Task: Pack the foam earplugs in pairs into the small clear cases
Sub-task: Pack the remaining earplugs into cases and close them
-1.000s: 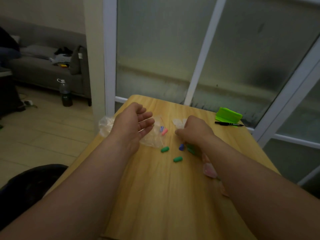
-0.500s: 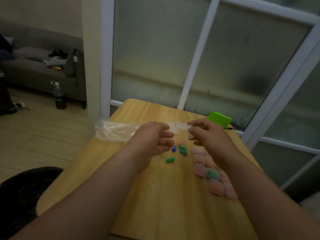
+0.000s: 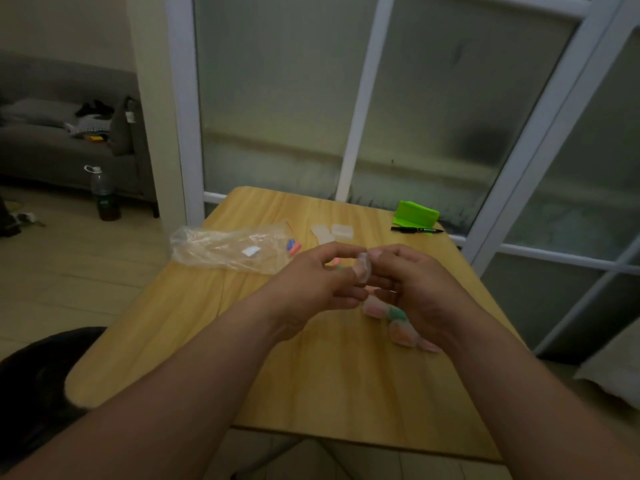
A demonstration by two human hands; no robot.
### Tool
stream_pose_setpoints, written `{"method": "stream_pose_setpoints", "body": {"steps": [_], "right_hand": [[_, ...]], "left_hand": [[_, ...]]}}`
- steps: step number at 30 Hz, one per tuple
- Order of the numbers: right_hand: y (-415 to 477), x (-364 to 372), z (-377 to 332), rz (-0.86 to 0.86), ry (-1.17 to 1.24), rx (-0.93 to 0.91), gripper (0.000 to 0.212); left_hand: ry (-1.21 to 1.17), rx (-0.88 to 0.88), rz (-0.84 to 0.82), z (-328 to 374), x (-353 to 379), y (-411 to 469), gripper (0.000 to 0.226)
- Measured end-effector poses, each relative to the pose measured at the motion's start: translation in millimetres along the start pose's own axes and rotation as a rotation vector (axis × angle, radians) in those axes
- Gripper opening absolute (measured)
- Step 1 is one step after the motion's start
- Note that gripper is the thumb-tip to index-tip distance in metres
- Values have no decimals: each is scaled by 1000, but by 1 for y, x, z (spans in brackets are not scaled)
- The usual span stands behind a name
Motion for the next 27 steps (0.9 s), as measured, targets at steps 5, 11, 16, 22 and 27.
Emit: {"method": "stream_pose_setpoints", "body": {"steps": [5, 11, 16, 22, 27], "right_hand": [[-2, 0, -5, -8, -82, 0, 29], [-6, 0, -6, -25, -178, 19, 33], [-4, 3, -6, -1, -182, 2, 27], [4, 4, -1, 43, -127, 23, 23], [4, 1, -7, 118, -287, -54, 14]], "left_hand": [[13, 2, -23, -1, -1, -1, 31], [22, 1, -30, -6, -4, 1, 27], [-35, -26, -8, -8, -3, 3, 27], [-140, -73, 33, -9, -10, 2, 23], [-290, -105, 57, -11, -12, 1, 31]]}}
Point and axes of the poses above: each hand's wrist, its own y-axis towards the middle knuckle, its own x-axis out of the palm, z = x × y, the point moved 3 cm from there along y, towards the middle knuckle, and after that the axes turned 2 degrees about -y, right-handed, at the moved point
